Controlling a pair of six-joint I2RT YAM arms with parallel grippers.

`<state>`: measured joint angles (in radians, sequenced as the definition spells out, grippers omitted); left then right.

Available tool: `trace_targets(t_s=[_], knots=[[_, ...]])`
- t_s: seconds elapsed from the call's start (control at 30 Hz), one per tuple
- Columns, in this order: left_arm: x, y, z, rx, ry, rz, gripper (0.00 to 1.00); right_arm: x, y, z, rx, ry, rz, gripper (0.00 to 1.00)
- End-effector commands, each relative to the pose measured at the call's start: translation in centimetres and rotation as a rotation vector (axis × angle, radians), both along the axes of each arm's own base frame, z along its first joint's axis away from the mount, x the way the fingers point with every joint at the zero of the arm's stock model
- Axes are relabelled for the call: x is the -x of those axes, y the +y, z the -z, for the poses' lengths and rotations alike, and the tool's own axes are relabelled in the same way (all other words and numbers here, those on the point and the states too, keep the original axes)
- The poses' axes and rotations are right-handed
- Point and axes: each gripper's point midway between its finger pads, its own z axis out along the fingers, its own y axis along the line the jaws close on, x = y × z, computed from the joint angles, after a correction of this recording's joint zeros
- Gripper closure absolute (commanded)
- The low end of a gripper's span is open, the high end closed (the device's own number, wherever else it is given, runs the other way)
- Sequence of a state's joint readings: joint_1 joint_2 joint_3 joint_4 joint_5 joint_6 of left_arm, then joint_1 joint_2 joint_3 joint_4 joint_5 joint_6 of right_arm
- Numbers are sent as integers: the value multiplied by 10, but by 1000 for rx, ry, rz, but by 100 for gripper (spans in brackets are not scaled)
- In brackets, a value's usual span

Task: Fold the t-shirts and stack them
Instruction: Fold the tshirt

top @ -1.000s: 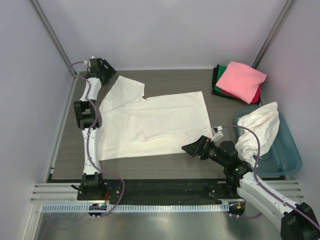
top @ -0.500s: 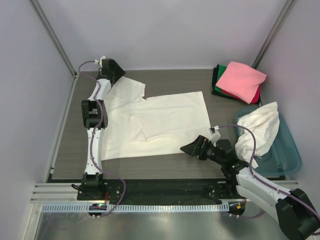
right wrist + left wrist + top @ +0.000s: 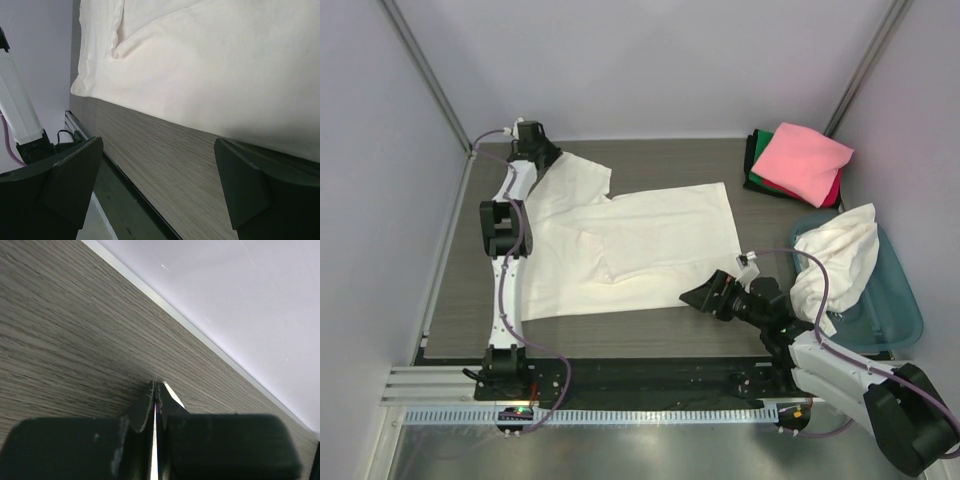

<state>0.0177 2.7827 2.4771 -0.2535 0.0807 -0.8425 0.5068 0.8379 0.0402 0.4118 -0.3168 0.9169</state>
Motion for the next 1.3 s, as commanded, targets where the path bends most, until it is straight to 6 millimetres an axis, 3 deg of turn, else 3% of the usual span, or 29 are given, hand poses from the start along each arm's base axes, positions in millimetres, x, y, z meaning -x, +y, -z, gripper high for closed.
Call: trace_targets(t_s=[0.0, 0.13, 0.23, 0.27, 0.3, 0.33, 0.37, 0.4, 0.43, 0.47, 0.5, 0.53, 0.57, 0.6, 0.63, 0.7, 0.73, 0.77, 0.8, 0.83, 0.87, 0.93, 0.97, 1.0, 1.03, 1.27], knots=[[7, 7, 28, 29, 50, 0, 100, 10, -7, 20, 23, 0, 0, 0], [10, 16, 35, 114, 29, -14, 100, -5, -2, -6, 66, -81, -24, 1], [11, 19, 33, 104, 22, -24, 100, -44, -16, -42, 200, -146, 98, 1], [12, 22, 33, 106, 26, -43, 100, -64, -22, -69, 273, -191, 135, 0], [13, 23, 36, 109, 35, -58, 100, -85, -41, -58, 388, -138, 223, 0], [13, 23, 35, 105, 38, -63, 100, -98, -51, -62, 448, -118, 263, 0], [14, 24, 38, 104, 49, -65, 100, -117, -56, -86, 496, -123, 290, 3], [14, 25, 37, 107, 48, -68, 100, -135, -67, -62, 586, -38, 318, 4], [14, 25, 37, 107, 48, -68, 100, -151, -84, -60, 618, -4, 364, 6], [14, 26, 37, 105, 47, -70, 100, -173, -91, -71, 630, 22, 389, 8], [13, 24, 38, 110, 46, -61, 100, -188, -97, -69, 637, 55, 399, 10], [13, 23, 36, 110, 42, -56, 100, -201, -99, -37, 670, 150, 372, 12], [12, 22, 36, 116, 39, -51, 100, -229, -106, -55, 662, 139, 402, 17], [12, 22, 39, 121, 40, -45, 100, -242, -107, -55, 678, 143, 400, 20], [11, 21, 37, 121, 36, -40, 100, -269, -105, -48, 694, 149, 406, 24], [11, 21, 38, 124, 37, -38, 100, -291, -110, -41, 726, 168, 415, 28], [11, 22, 38, 126, 37, -39, 100, -313, -109, -59, 712, 125, 436, 31], [10, 21, 37, 126, 36, -35, 100, -322, -108, -37, 733, 164, 418, 31], [11, 22, 37, 126, 36, -37, 100, -331, -113, -35, 743, 173, 427, 32], [11, 22, 37, 126, 36, -37, 100, -351, -112, -54, 731, 128, 442, 33], [11, 22, 37, 125, 34, -38, 100, -356, -114, -33, 759, 166, 433, 33], [11, 22, 37, 127, 36, -39, 100, -370, -115, -26, 779, 161, 427, 34], [11, 23, 36, 123, 36, -42, 100, -380, -114, -34, 777, 141, 428, 34], [11, 23, 38, 125, 37, -42, 100, -384, -115, -13, 800, 173, 414, 35], [10, 23, 37, 125, 36, -42, 100, -391, -117, -20, 811, 163, 424, 35], [10, 22, 37, 126, 37, -39, 100, -397, -123, 10, 839, 202, 418, 36]])
